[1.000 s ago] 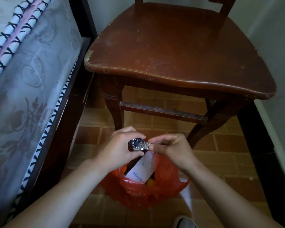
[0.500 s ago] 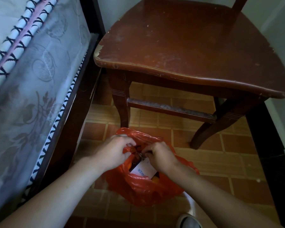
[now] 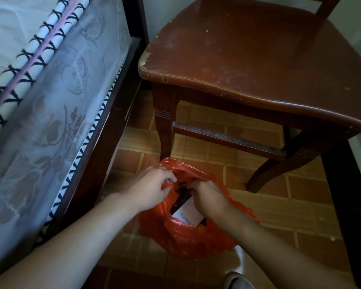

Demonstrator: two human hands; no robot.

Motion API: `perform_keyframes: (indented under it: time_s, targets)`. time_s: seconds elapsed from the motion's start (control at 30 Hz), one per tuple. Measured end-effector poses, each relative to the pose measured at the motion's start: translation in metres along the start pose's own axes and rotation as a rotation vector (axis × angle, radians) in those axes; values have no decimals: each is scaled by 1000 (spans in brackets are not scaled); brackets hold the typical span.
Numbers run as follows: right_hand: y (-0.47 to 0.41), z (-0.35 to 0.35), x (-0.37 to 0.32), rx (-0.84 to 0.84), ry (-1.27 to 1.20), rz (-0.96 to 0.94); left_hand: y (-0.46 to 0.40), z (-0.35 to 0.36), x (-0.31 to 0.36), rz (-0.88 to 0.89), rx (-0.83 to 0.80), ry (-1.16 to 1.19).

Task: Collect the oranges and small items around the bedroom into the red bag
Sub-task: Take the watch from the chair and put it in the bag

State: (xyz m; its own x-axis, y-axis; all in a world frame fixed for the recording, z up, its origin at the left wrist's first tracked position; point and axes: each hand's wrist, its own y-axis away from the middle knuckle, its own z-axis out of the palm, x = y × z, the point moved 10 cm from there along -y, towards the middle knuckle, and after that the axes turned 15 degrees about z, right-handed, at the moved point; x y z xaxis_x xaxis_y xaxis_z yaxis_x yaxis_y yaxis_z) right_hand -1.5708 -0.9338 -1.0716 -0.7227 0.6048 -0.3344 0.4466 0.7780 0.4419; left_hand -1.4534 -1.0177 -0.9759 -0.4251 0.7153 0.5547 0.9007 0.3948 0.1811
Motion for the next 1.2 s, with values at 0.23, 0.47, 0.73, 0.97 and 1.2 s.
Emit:
perform_keyframes:
  time_s: [0.23, 0.47, 0.73, 0.97, 1.2]
  targets:
    - [31, -39, 49, 130, -37, 58, -10, 14, 9, -23, -56, -80]
    - [53, -67, 90, 286, 16, 132, -28, 53, 16, -126, -276, -418]
    - [71, -48, 128, 44, 78, 408, -32, 72, 3, -269, -491, -641]
    - [69, -52, 133, 46, -28, 415, -37, 53, 11, -286, -385, -571]
    - [60, -89, 95, 132, -455, 292, -42, -11, 38, -220, 128, -308]
